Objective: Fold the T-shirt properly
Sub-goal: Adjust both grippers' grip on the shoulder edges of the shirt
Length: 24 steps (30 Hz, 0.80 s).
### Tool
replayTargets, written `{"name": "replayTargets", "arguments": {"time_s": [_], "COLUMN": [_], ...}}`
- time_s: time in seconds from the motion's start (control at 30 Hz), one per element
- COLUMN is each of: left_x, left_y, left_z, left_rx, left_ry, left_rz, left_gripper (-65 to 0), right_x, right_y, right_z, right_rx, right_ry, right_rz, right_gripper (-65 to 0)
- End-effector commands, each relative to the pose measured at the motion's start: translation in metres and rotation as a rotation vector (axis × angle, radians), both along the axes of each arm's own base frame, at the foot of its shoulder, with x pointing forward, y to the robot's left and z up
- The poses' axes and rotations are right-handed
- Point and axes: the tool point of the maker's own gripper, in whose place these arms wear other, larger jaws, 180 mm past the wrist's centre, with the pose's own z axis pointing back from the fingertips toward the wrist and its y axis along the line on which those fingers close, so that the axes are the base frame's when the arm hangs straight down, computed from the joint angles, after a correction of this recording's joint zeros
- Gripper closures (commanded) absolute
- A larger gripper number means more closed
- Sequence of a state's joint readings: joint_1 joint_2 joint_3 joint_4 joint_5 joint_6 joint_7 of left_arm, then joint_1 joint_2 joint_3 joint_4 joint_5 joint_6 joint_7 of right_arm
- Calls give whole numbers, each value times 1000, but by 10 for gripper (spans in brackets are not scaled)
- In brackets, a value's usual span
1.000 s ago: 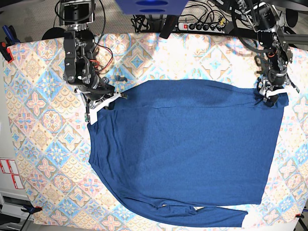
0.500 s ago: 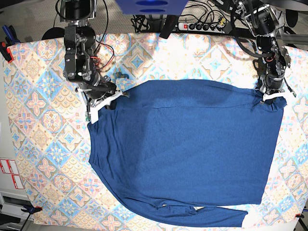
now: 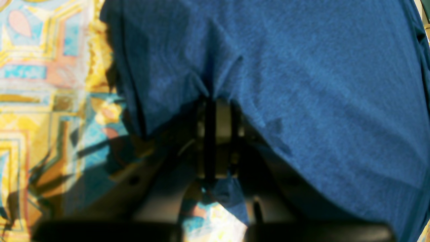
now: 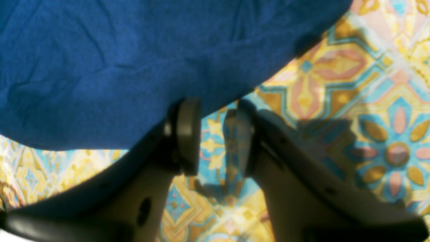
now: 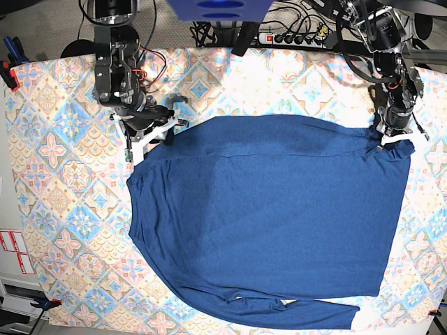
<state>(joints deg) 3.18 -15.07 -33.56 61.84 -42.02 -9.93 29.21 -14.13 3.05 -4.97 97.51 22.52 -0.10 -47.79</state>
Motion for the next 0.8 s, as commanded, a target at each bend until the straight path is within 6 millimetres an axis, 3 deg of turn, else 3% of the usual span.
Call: {"name": "replayTargets", "arguments": {"time_s": [0.0,0.33,0.63,0.77], "left_x": [4,-19,-19,-10], "left_y": [7,9,5,2], "left_z": [10,30,27,29], "left_rx": [18,12,-11,-19], "left_ry": [-21,-78,-83,-96], "left_rz": [-5,3,9,7], "left_gripper": [-12,-222,-488,-556], "right_x": [10,12,13,13], "right_y": [0,-1,-1,-1], "right_z": [12,12,12,13], "right_rx": [3,2,2,2], "right_ry": [-51,-51,-52,-56], "right_rz": [-1,-1,-1,-1], "right_gripper": [-180,-181,-181,-181]}}
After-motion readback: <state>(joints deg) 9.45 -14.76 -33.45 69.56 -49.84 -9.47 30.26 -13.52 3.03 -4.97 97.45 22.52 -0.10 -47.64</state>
